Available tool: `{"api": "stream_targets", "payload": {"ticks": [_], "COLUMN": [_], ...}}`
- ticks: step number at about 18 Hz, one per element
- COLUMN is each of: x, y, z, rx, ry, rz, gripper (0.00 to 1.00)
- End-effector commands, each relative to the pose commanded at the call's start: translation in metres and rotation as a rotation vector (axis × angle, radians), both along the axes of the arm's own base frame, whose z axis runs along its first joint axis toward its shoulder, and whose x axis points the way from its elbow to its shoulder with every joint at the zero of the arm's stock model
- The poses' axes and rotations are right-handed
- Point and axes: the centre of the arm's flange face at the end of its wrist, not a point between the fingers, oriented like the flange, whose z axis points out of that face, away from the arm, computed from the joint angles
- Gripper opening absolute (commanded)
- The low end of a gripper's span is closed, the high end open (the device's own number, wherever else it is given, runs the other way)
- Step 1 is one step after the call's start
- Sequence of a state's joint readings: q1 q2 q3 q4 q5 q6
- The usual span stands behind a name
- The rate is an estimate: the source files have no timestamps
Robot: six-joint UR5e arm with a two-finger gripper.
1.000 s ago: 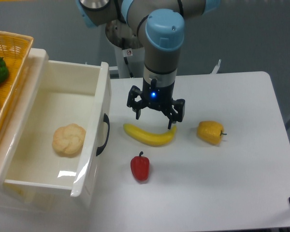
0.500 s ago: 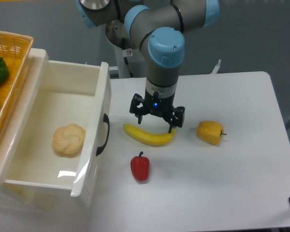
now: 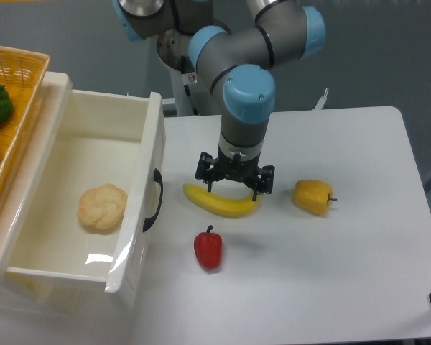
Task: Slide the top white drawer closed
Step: 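Lower the gripper toward the table beside the banana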
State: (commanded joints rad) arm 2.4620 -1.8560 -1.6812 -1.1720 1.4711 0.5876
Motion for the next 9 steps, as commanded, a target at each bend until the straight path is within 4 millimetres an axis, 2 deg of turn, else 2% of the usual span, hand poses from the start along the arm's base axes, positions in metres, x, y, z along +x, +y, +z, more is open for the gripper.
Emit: {"api": "stream_targets", "payload": {"ticks": [4, 9], "x": [0.003, 0.003], "y": [0.010, 0.023], "z": [-0.013, -0.018], "rx": [-0.012, 0.039], "ry": [-0.019, -0.077], "rz": [0.009, 0.045], "gripper": [1.00, 1.00]}}
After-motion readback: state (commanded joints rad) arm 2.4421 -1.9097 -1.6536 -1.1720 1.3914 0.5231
